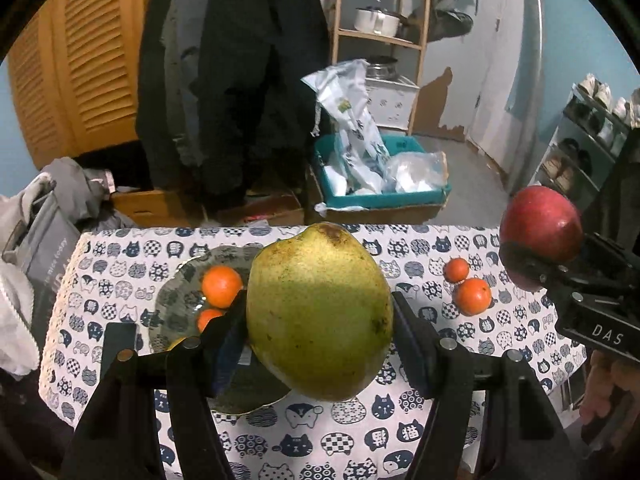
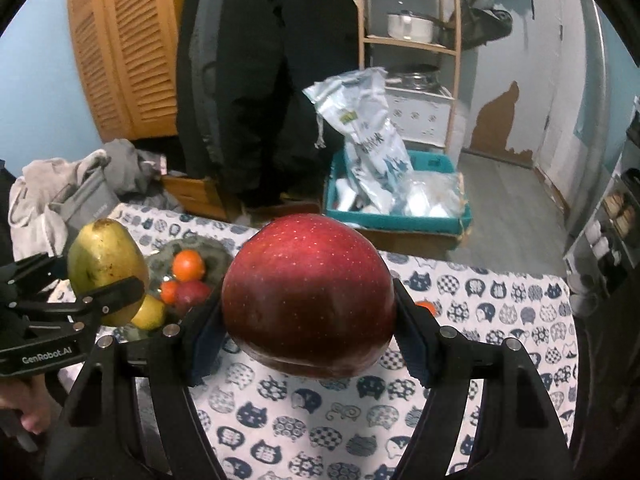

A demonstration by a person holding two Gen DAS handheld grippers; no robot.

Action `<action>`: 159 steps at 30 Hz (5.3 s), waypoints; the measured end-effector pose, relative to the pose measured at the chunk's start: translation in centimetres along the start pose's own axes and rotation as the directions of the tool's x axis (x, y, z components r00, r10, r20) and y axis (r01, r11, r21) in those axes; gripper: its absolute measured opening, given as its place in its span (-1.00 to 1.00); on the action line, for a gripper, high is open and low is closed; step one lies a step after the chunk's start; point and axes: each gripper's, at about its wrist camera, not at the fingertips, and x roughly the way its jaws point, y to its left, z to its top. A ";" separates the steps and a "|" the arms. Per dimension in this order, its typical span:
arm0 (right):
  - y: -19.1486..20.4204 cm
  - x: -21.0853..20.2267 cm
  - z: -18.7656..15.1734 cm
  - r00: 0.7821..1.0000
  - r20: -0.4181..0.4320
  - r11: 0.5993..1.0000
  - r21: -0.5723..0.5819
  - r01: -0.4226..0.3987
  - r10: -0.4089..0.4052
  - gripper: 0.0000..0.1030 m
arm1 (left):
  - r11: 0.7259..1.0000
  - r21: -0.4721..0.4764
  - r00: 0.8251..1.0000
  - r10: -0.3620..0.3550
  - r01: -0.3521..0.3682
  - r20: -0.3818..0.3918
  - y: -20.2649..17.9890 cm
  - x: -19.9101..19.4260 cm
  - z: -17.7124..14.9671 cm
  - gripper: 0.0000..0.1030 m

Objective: Organize fruits
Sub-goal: 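Carry the pear with the left tool while the right tool carries the apple to the bowl, then lower the pear into the bowl and open the left tool while the right tool holds the apple above, then lower the red apple into the bowl and open the right tool, then move both open tools away from the bowl toward the two mandarins on the cloth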

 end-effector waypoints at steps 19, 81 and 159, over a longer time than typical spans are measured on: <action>7.7 5.4 2.6 0.993 -0.054 0.994 -0.040 -0.107 0.104 0.45 | 0.991 -0.091 0.994 0.099 -0.103 -0.041 6.5 1.3 -1.5 0.34; 10.3 23.7 1.6 0.910 -0.361 0.979 0.056 -0.197 0.204 0.45 | 0.934 -0.241 0.946 0.200 -0.262 -0.255 16.2 12.5 -3.1 0.78; -5.0 1.4 0.5 0.985 -0.107 0.990 0.009 0.139 -0.137 0.66 | 0.994 -0.051 0.995 0.097 -0.096 0.024 1.1 1.9 2.6 0.78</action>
